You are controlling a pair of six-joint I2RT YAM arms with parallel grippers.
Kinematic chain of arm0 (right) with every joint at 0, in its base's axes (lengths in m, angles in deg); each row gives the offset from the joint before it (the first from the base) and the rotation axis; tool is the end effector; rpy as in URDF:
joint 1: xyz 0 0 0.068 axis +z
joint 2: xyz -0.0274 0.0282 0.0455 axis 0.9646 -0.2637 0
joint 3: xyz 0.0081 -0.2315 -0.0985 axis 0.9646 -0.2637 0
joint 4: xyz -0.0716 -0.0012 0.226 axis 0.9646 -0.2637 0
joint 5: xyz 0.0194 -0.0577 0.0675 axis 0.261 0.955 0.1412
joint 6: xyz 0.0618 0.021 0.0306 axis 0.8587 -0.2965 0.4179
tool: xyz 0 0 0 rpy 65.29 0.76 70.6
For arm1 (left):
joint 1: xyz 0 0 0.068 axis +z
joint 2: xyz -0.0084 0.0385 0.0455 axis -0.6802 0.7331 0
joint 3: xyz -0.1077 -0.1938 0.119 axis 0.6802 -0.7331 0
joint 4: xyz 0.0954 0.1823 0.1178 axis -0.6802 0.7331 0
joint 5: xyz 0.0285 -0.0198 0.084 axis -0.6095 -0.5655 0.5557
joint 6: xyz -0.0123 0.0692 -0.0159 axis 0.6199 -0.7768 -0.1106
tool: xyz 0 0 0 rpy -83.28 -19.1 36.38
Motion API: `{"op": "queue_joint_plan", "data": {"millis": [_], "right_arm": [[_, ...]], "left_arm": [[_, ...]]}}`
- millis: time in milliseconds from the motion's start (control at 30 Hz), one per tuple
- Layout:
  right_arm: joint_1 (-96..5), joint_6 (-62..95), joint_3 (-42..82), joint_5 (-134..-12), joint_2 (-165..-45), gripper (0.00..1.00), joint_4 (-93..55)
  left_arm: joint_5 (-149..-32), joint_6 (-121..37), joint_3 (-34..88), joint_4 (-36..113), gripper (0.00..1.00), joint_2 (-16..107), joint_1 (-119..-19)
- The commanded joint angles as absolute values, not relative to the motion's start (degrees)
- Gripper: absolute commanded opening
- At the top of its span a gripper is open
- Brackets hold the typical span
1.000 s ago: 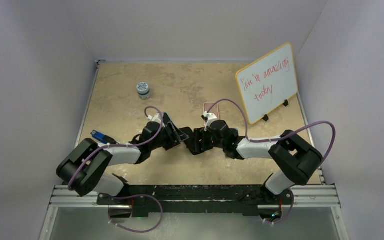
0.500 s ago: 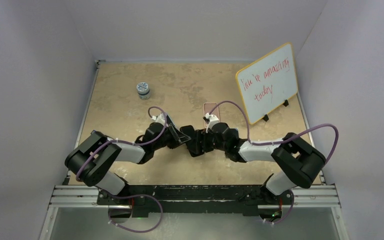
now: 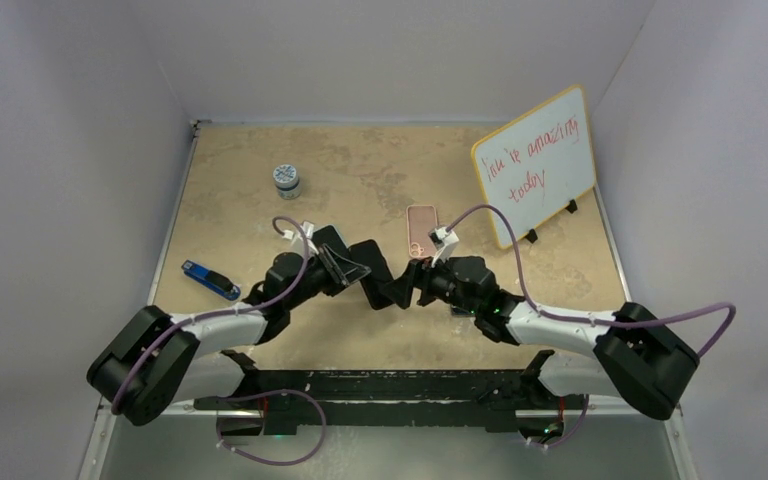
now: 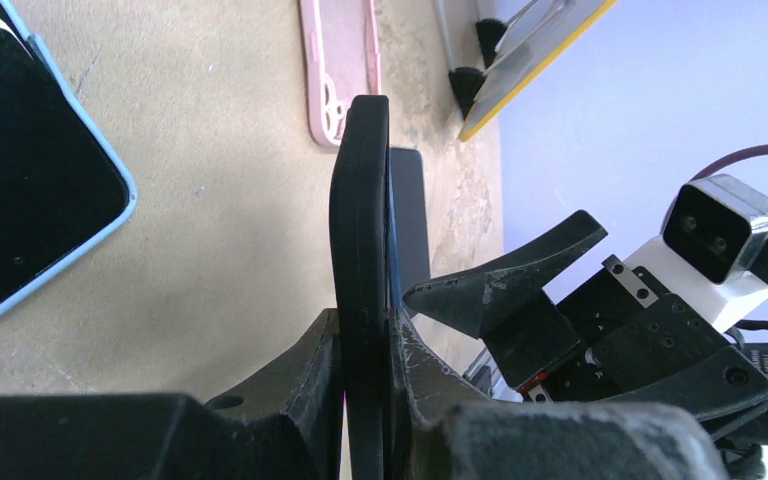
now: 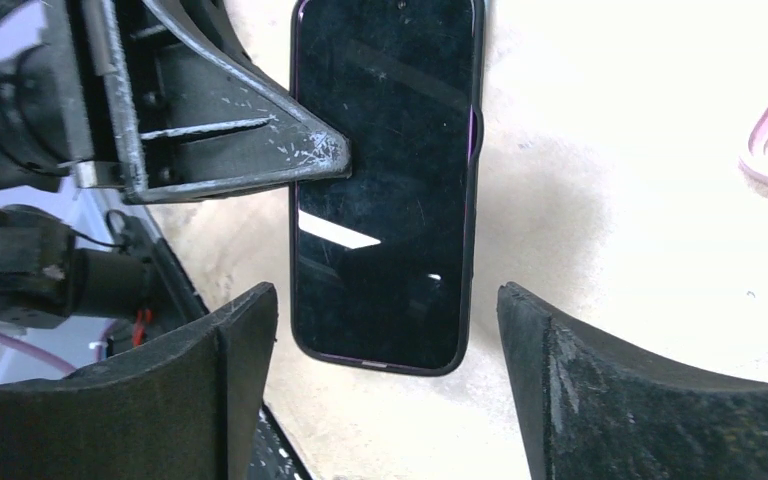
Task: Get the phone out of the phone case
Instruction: Pick up the phone at the center of the board.
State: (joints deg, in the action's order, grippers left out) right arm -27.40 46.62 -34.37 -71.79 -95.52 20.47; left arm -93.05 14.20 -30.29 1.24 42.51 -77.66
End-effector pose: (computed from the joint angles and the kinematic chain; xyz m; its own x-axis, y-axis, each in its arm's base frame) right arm 0.1713 0.1958 0.1875 -0.5910 0.2376 -0.7709 -0.5671 0.5572 0.6065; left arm 0.1917 -0.1468 0.1527 -0.7482 -0.5849 -0.3133 0.0393 0.4322 -0.9009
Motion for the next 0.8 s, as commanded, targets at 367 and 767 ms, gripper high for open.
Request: {"op": "queue_joint_plan", "data": {"millis": [367, 767], "right_arm": [[-27.2, 52.5, -40.9, -73.2, -88.9, 0.81, 39.4], [-25.4, 56.1, -38.3, -78.8, -96.4, 0.77, 56.1]], "left_arm": [[-85.1, 19.2, -33.6, -8.8, 0.00, 20.8, -76.9], [-84.9, 24.7, -33.3, -15.8, 0.00, 23.9, -77.0]]}}
